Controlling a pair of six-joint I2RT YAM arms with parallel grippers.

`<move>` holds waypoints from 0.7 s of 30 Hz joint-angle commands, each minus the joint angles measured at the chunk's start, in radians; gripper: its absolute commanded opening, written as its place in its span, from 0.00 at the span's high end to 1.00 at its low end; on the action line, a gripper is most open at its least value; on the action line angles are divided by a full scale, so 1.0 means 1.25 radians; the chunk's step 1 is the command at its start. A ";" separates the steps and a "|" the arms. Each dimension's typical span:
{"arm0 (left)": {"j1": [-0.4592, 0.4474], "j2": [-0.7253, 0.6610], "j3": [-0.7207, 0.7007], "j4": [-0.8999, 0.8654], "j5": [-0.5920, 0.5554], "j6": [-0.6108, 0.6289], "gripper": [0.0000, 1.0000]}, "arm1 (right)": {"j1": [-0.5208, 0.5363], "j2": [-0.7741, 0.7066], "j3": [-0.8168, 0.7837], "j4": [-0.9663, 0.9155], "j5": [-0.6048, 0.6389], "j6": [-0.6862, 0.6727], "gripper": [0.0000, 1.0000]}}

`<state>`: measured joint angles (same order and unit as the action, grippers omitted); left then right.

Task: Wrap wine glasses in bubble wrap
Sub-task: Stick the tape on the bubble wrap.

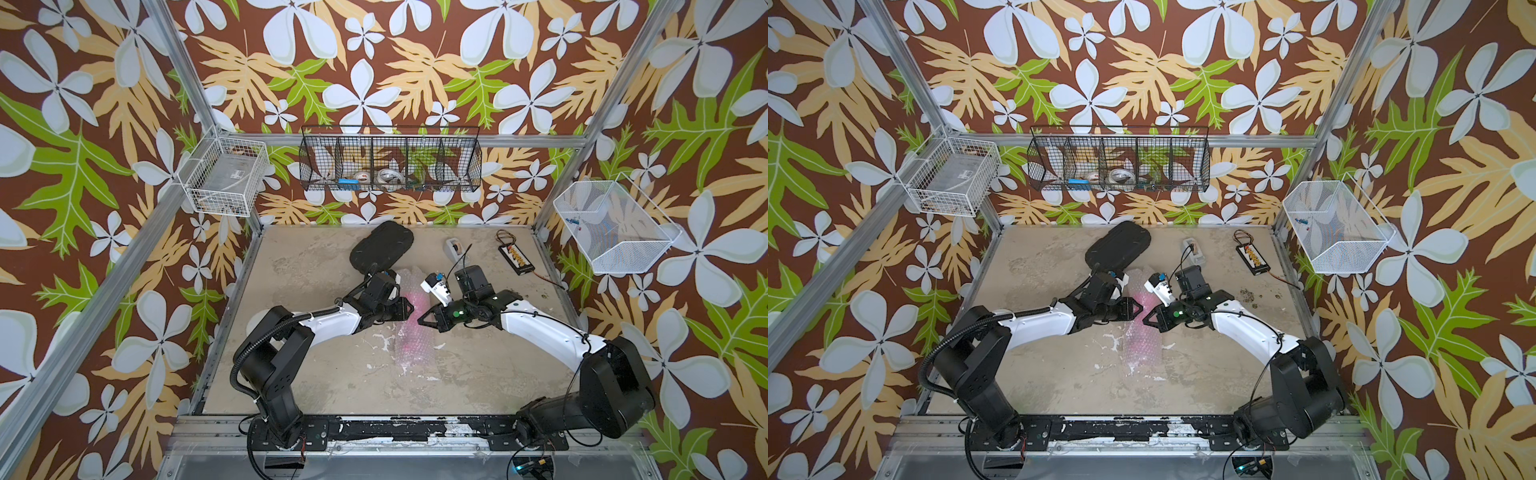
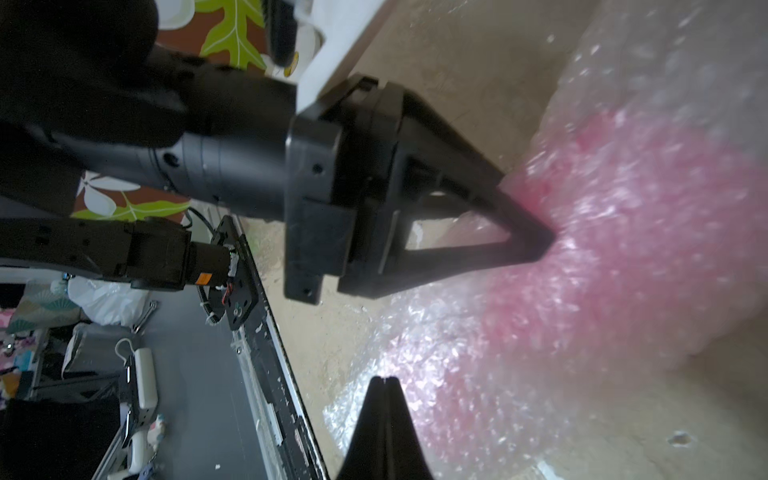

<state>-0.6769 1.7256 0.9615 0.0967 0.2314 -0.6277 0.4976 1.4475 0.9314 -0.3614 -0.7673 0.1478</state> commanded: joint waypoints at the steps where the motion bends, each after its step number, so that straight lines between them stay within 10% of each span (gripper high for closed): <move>1: 0.000 -0.001 -0.005 -0.071 -0.008 -0.006 0.61 | 0.019 0.007 0.004 -0.070 0.025 -0.037 1.00; 21: 0.000 -0.010 -0.008 -0.066 -0.006 -0.010 0.61 | 0.042 0.098 0.083 -0.055 0.091 -0.005 1.00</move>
<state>-0.6769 1.7164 0.9569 0.0860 0.2310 -0.6315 0.5476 1.5600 1.0210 -0.4339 -0.6712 0.1356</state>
